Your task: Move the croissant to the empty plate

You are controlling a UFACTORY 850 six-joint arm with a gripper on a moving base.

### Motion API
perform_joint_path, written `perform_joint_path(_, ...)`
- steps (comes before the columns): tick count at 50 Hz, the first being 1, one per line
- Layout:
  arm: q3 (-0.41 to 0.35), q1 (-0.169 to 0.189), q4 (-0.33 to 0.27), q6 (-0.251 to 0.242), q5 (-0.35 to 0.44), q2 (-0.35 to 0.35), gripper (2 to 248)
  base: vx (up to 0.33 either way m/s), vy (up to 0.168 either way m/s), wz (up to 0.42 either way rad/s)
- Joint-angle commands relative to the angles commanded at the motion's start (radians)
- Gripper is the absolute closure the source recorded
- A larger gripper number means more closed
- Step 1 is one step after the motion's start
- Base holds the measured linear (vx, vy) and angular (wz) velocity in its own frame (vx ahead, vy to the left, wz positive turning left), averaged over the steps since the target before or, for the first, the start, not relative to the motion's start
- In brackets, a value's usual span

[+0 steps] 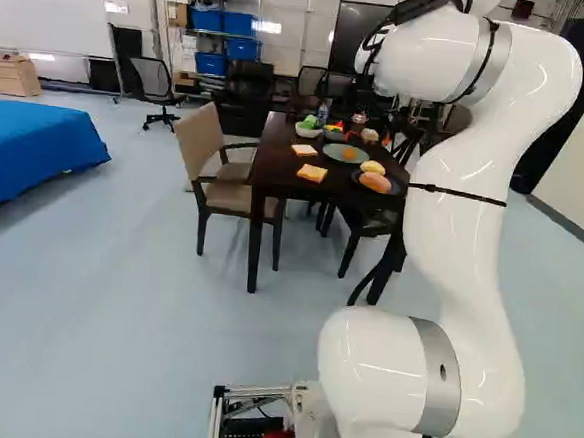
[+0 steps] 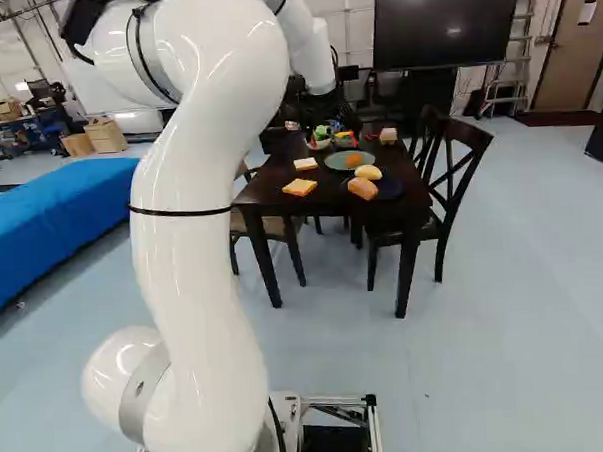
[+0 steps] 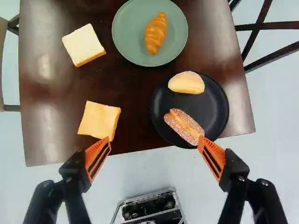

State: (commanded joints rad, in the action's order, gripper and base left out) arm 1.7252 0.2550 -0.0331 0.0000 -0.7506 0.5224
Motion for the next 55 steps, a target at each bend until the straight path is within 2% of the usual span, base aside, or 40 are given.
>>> perform_joint_path(28, -0.118, -0.018, 0.002, 0.000, 0.117, -0.058, 3, 0.000, 0.000, 0.000)
perform_joint_path(55, -0.317, -0.049, 0.006, 0.000, 0.314, -0.155, 3, 0.000, 0.000, 0.000)
